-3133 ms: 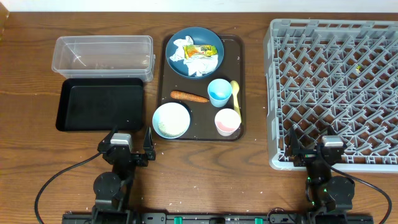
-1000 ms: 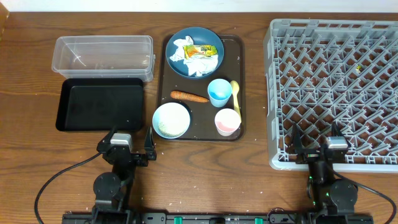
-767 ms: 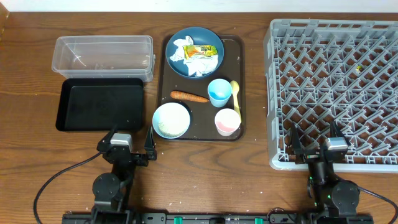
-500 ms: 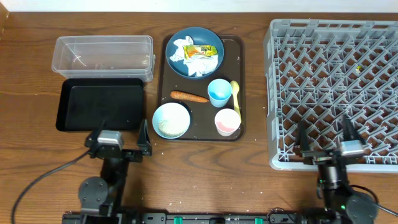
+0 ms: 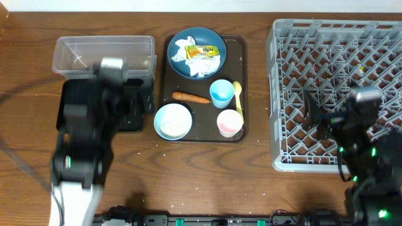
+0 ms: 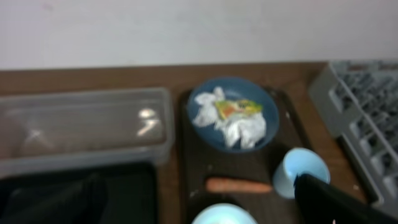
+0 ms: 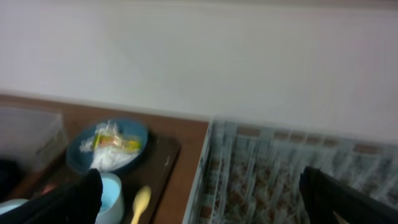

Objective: Sort waste into correct bins and load items into the dishwasher rack
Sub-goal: 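Reach left gripper to blue plate and grasp foil and wrapper waste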

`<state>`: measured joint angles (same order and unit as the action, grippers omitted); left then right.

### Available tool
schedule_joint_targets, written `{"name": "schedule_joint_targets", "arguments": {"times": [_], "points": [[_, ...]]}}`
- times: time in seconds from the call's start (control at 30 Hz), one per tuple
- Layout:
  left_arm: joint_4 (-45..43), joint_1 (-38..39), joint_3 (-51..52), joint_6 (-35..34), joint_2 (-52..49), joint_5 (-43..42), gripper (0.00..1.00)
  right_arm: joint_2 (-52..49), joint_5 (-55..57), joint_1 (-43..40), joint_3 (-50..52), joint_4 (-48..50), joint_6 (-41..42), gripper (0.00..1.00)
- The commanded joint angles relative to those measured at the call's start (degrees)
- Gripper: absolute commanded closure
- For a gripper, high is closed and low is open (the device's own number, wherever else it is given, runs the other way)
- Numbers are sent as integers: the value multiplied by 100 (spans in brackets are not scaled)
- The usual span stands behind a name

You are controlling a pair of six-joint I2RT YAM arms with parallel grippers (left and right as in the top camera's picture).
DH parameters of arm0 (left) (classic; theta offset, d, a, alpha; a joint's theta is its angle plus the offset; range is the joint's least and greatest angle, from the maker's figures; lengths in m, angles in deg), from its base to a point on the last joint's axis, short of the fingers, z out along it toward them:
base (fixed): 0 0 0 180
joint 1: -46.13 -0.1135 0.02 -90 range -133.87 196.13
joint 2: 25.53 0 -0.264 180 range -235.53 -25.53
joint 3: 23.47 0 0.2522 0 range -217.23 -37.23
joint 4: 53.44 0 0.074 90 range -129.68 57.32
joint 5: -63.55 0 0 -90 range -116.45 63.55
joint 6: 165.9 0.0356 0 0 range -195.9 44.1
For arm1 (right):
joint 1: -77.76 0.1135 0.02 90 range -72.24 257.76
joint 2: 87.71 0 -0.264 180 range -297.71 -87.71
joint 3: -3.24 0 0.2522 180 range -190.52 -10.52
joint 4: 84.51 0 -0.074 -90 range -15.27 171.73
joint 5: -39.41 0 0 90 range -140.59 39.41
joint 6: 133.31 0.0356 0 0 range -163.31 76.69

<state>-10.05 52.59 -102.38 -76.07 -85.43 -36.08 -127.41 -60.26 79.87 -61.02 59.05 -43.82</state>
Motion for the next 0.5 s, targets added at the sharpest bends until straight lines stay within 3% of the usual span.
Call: {"name": "schedule_joint_targets", "arguments": {"times": [0.0,0.23,0.33,0.47], "points": [[708,245,-1425,-2,-1187,-81,2,-713,-267,33,-844,-662,-42,1],[2682,758,-5045,216,-4072,234,2,-1744,-319,33,-1670,-1676,-33,1],[2651,916,-5801,210,-4872,61,2,-1917,-763,33,-1668,-1744,-35,1],[1768,1045,-5847,208,-5515,48,2,-2020,-1276,33,-1668,-1744,-37,1]]}}
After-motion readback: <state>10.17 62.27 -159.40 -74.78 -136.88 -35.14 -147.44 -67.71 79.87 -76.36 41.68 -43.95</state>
